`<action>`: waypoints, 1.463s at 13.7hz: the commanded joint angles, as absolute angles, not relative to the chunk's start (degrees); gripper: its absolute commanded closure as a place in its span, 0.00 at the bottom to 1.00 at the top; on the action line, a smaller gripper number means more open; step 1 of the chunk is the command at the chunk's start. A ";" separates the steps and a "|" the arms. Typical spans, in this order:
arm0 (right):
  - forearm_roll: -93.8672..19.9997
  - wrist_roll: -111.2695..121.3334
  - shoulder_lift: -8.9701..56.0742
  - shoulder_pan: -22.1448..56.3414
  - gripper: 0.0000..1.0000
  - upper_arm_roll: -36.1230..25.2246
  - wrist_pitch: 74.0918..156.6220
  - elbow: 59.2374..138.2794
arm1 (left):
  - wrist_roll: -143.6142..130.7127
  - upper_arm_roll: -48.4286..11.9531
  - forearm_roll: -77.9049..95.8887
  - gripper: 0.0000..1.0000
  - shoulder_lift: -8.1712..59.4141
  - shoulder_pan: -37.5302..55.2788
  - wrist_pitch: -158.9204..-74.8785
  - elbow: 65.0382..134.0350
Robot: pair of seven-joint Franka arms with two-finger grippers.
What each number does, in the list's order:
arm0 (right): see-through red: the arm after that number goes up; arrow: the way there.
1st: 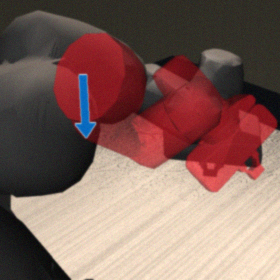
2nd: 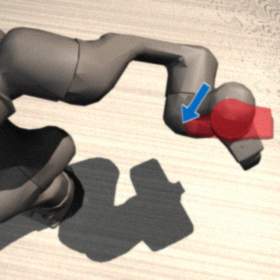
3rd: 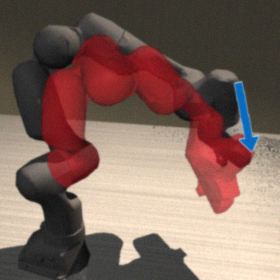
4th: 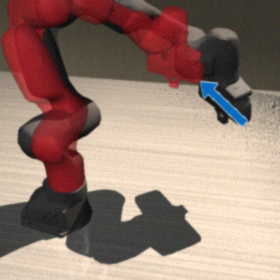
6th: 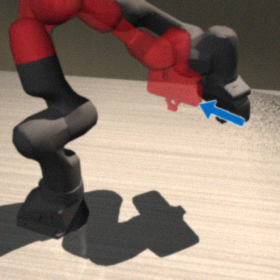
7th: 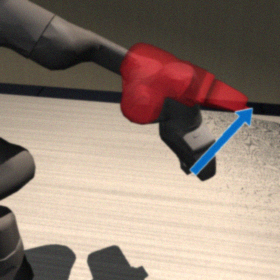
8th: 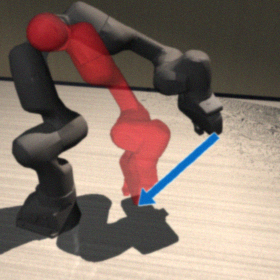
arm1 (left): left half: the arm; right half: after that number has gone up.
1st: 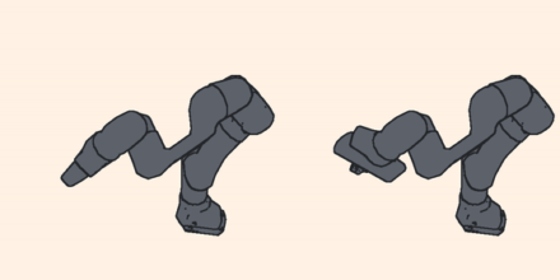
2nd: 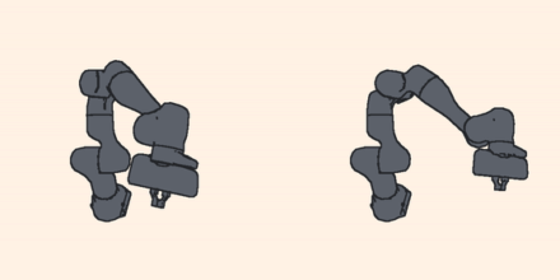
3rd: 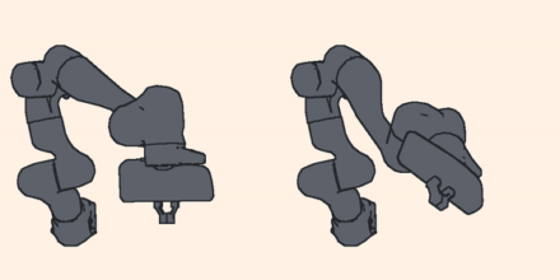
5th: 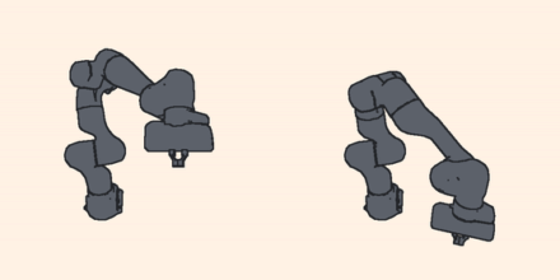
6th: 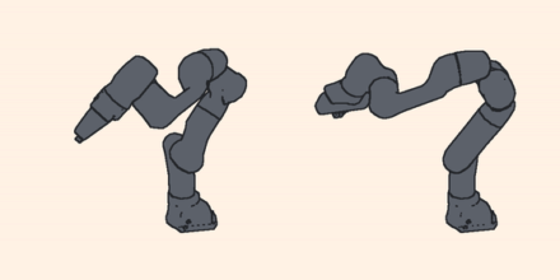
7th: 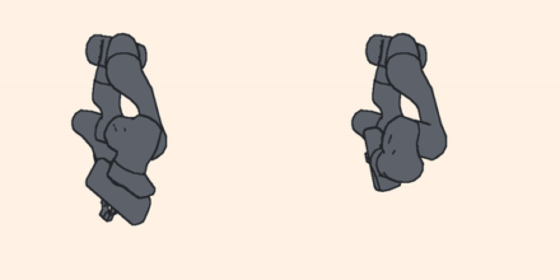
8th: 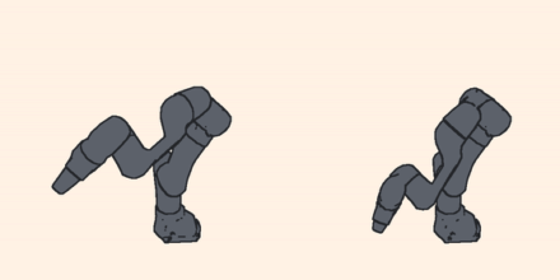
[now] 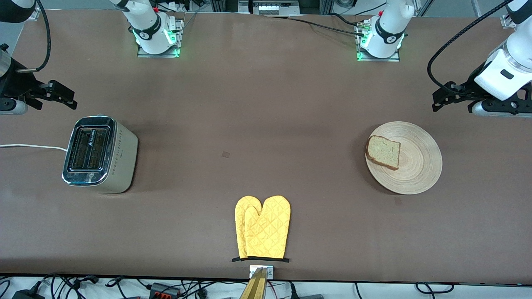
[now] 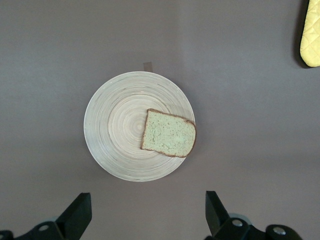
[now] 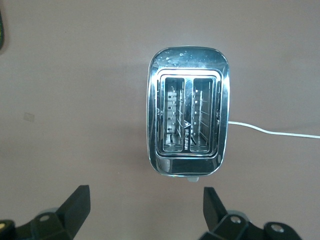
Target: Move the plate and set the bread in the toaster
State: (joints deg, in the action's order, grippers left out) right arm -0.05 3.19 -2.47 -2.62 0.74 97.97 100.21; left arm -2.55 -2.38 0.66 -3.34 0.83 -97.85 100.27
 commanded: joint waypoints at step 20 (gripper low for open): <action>0.62 2.99 -1.50 -1.67 0.00 0.44 99.14 100.90 | -2.02 -1.58 0.00 0.00 5.43 -2.27 -87.54 93.79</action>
